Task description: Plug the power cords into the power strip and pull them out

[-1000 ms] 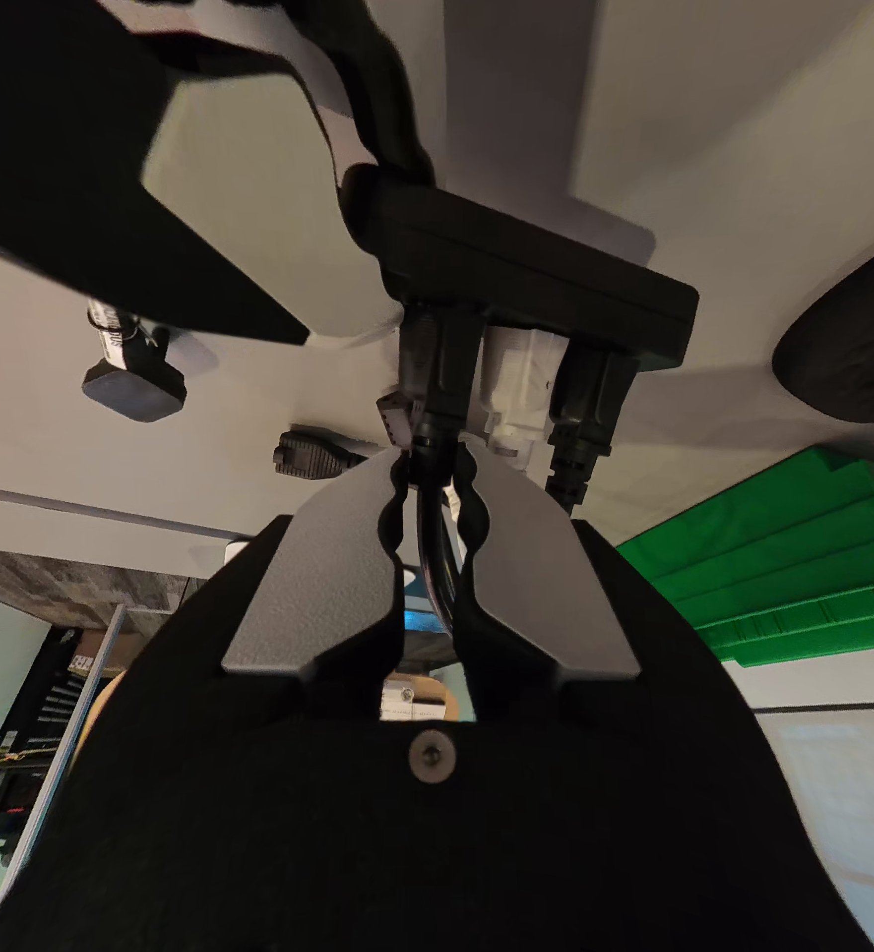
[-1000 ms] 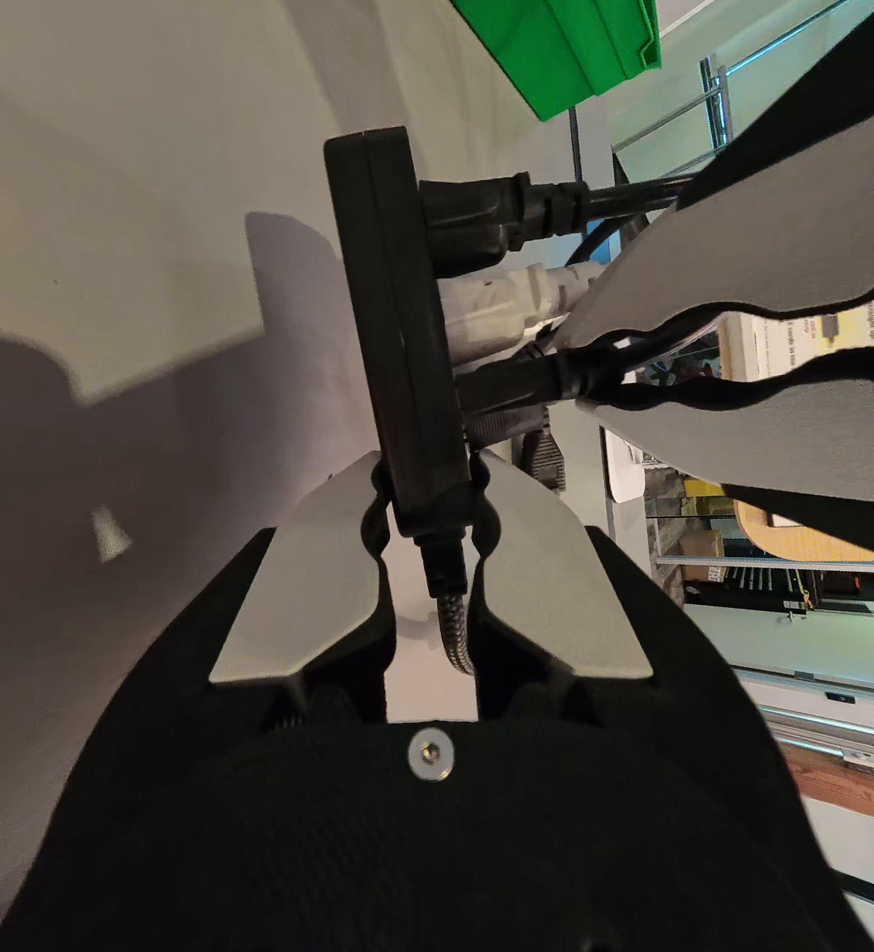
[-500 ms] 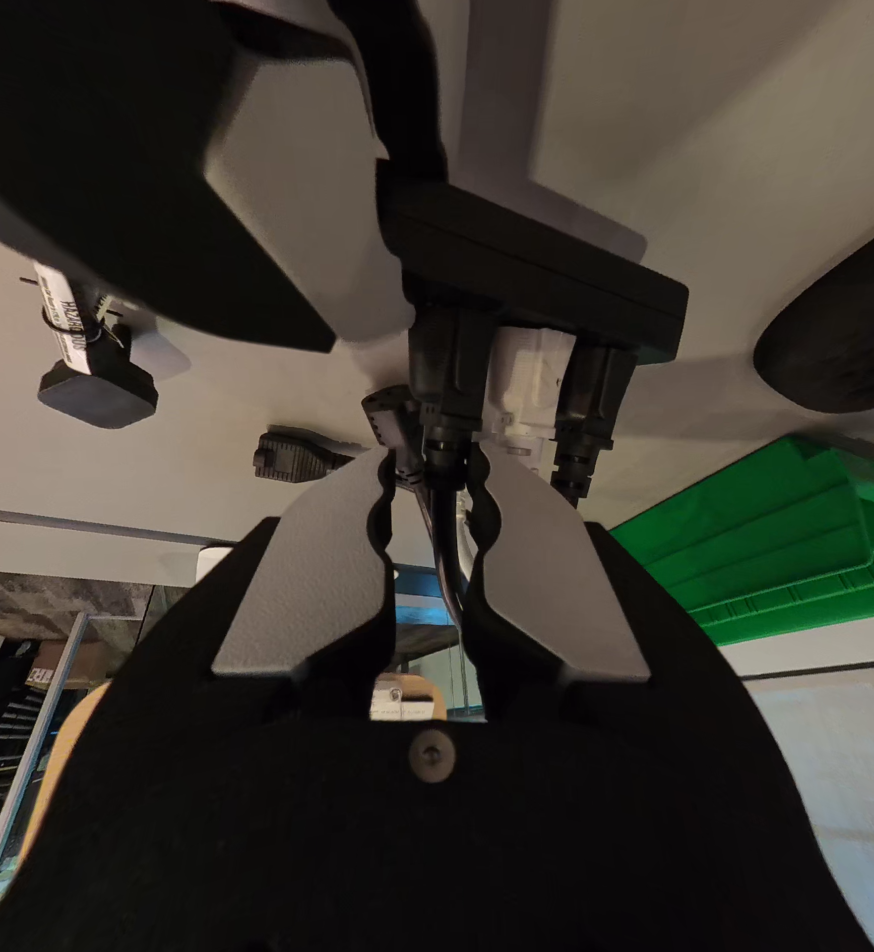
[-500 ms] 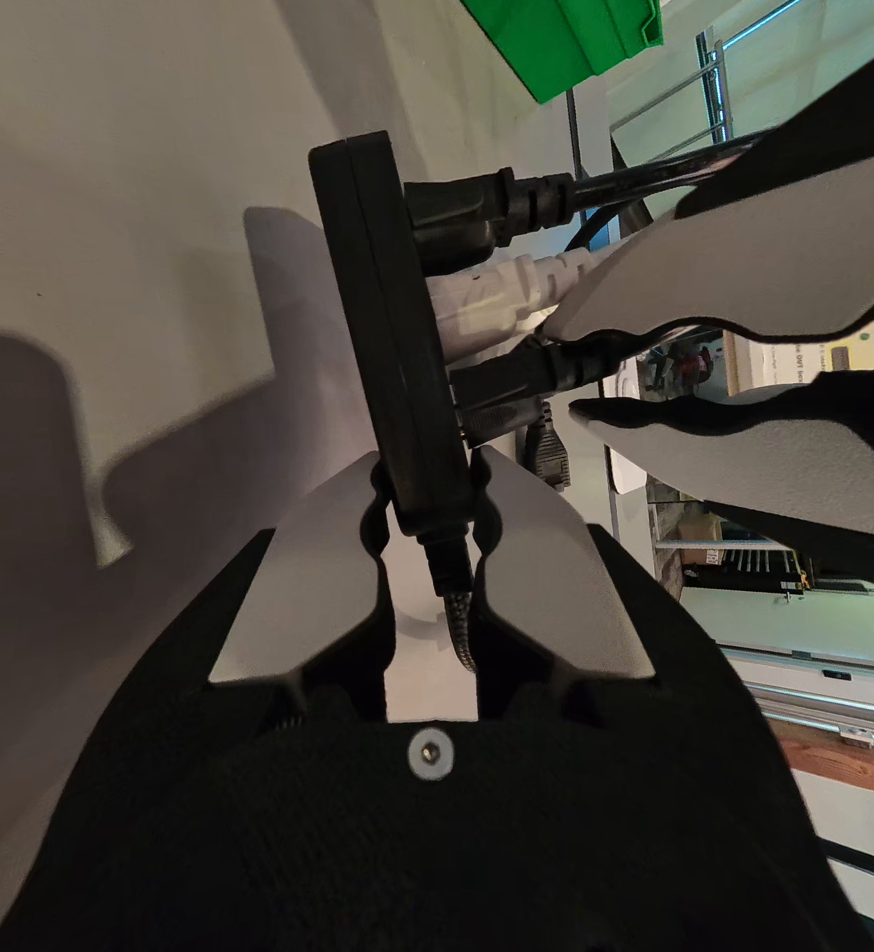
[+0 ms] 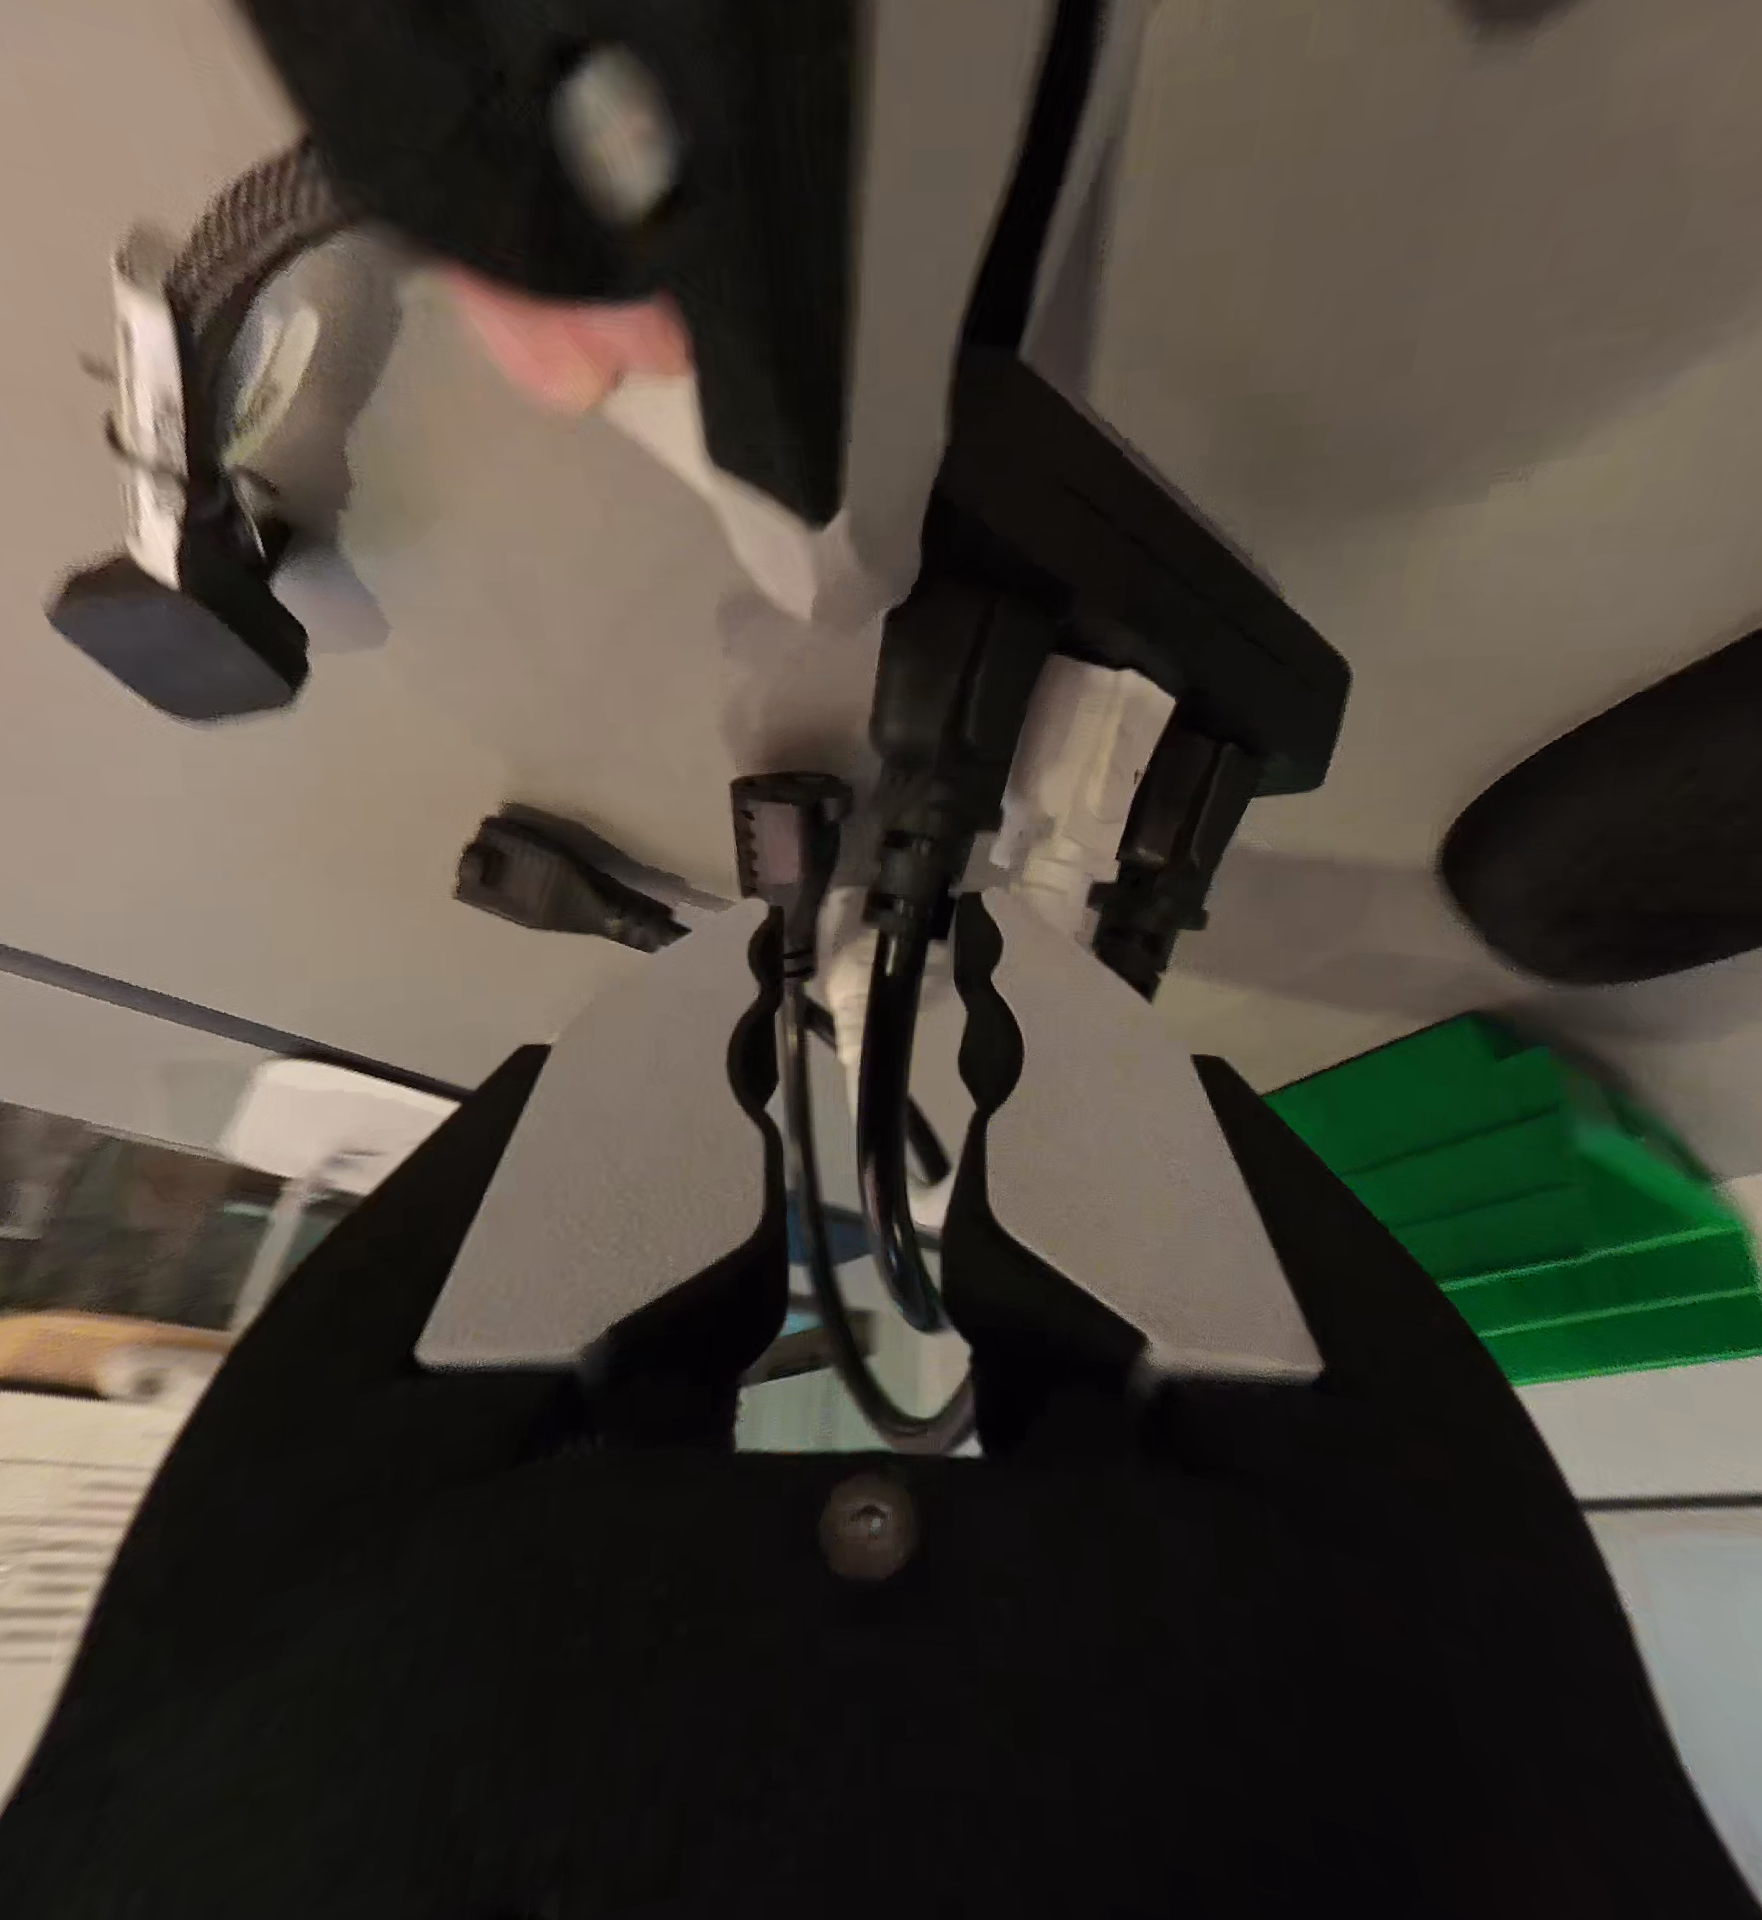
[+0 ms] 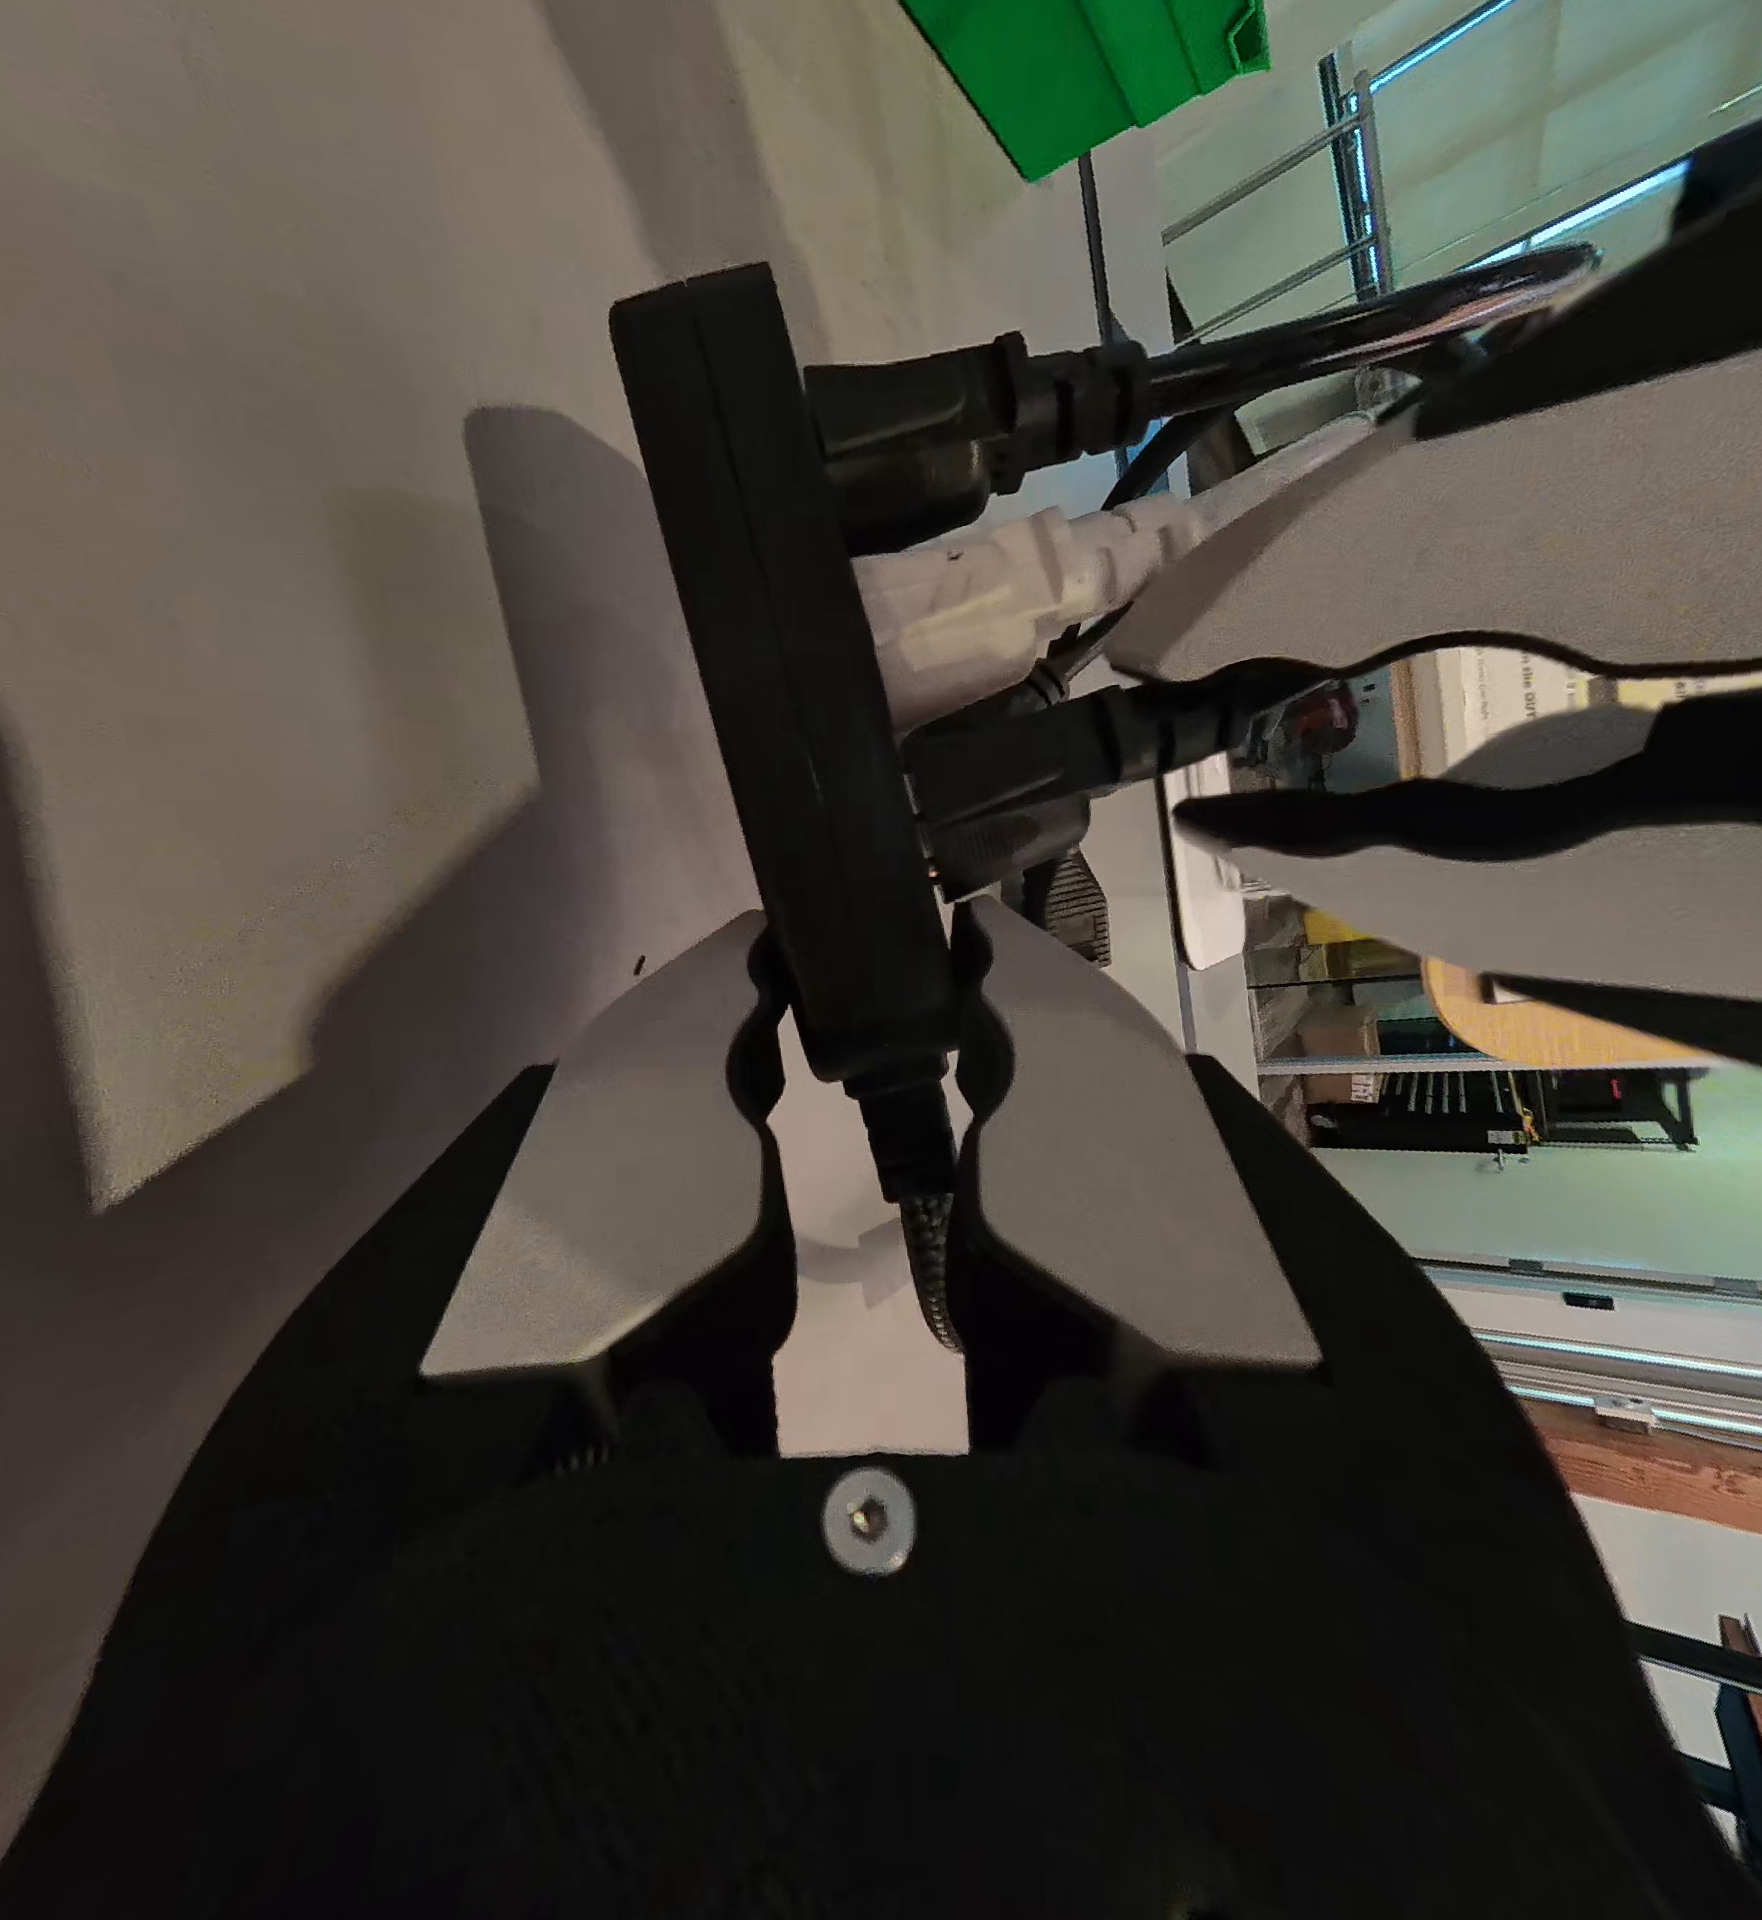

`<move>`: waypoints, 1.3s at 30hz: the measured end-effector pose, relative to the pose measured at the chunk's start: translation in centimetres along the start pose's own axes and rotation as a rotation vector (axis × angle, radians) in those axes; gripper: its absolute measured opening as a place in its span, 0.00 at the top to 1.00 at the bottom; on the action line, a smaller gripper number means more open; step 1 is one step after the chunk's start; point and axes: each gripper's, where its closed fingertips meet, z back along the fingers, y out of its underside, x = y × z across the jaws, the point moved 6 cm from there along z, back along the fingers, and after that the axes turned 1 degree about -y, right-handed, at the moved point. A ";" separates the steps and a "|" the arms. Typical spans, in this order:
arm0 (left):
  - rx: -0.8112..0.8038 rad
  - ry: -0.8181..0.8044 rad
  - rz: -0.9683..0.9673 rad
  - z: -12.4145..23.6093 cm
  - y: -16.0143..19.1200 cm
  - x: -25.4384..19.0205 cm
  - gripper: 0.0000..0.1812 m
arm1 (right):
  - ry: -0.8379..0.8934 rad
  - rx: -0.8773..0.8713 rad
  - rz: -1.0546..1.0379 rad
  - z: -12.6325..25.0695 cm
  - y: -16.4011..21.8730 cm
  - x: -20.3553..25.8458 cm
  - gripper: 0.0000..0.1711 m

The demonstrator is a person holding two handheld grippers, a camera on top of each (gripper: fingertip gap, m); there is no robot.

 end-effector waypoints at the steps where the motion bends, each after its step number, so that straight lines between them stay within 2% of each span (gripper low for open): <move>1: -0.027 0.034 0.076 0.2 0.4 0.1 0.83 | 0.006 0.007 0.008 0.0 0.1 0.1 0.82; 5: -0.220 0.165 0.441 1.6 2.0 0.3 0.82 | 0.030 0.048 0.050 -0.4 0.3 0.7 0.82; 8: -0.377 0.164 0.649 2.4 2.7 -0.7 0.84 | 0.014 0.094 0.089 -0.7 0.5 1.4 0.82; 10: -0.534 0.043 0.746 2.9 2.7 -1.7 0.89 | -0.031 0.132 0.100 -1.0 0.7 2.3 0.81; 13: -0.773 -0.117 0.935 3.3 2.9 -4.2 0.87 | -0.060 0.149 0.051 -0.8 0.7 2.4 0.80; 16: -0.963 -0.301 1.166 1.7 3.6 -7.0 0.71 | -0.107 0.127 -0.040 -0.6 0.9 2.1 0.78; 18: -1.186 -0.447 1.284 0.9 3.6 -8.4 0.70 | -0.145 0.075 -0.123 -0.4 0.6 2.0 0.73; 22: -1.452 -0.686 1.320 1.7 3.5 -11.0 0.73 | -0.243 0.016 -0.246 -0.2 0.8 2.1 0.73; 24: -1.460 -0.818 1.379 2.0 4.1 -12.4 0.72 | -0.270 0.001 -0.266 -0.1 1.0 2.3 0.73; 25: -1.451 -0.811 1.392 1.7 4.2 -12.8 0.71 | -0.288 -0.007 -0.289 -0.1 1.1 2.3 0.72; 27: -1.407 -0.670 1.429 0.1 3.8 -12.7 0.59 | -0.340 -0.020 -0.341 0.0 1.2 2.4 0.71; 29: -1.333 -0.521 1.428 -2.3 3.0 -12.0 0.55 | -0.380 -0.028 -0.373 0.2 1.2 2.4 0.70; 30: -1.334 -0.489 1.416 -3.2 2.6 -11.5 0.57 | -0.392 -0.034 -0.380 0.2 1.1 2.5 0.70; 33: -1.499 -0.375 1.281 -3.6 0.9 -10.0 0.67 | -0.405 -0.048 -0.379 0.4 1.0 2.6 0.68; 37: -1.467 -0.305 1.171 -3.7 0.2 -8.0 0.73 | -0.419 -0.055 -0.382 0.7 0.7 2.8 0.67; 39: -1.430 -0.306 1.124 -3.8 0.5 -7.5 0.82 | -0.411 -0.067 -0.394 1.0 0.7 2.8 0.68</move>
